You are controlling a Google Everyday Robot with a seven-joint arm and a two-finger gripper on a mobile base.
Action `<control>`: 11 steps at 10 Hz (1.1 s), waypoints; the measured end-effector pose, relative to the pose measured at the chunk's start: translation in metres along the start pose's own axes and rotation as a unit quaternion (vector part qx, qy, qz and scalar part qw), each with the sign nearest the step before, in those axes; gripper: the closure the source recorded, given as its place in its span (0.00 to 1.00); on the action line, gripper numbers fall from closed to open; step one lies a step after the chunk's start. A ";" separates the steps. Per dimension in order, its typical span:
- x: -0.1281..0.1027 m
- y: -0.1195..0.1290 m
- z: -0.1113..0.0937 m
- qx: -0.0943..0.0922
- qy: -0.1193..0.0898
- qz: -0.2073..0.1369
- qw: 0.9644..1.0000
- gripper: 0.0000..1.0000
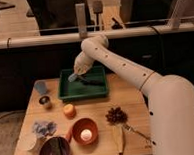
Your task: Place sponge in tray
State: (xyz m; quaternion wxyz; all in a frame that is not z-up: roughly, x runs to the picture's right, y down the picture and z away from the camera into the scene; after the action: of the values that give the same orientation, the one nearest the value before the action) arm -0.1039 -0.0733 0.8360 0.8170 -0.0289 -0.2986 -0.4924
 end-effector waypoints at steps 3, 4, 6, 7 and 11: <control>-0.002 0.002 0.002 0.002 0.003 -0.005 1.000 0.20; -0.003 0.005 0.002 0.002 0.005 -0.003 1.000 0.20; -0.002 0.010 0.000 -0.012 0.018 0.006 1.000 0.20; -0.004 0.008 0.000 -0.042 0.030 0.012 0.999 0.20; -0.004 0.011 -0.001 -0.066 0.046 0.020 0.997 0.20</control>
State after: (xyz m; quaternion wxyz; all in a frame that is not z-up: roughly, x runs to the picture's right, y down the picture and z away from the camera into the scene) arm -0.0956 -0.0646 0.8354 0.8357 -0.0661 -0.2269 -0.4957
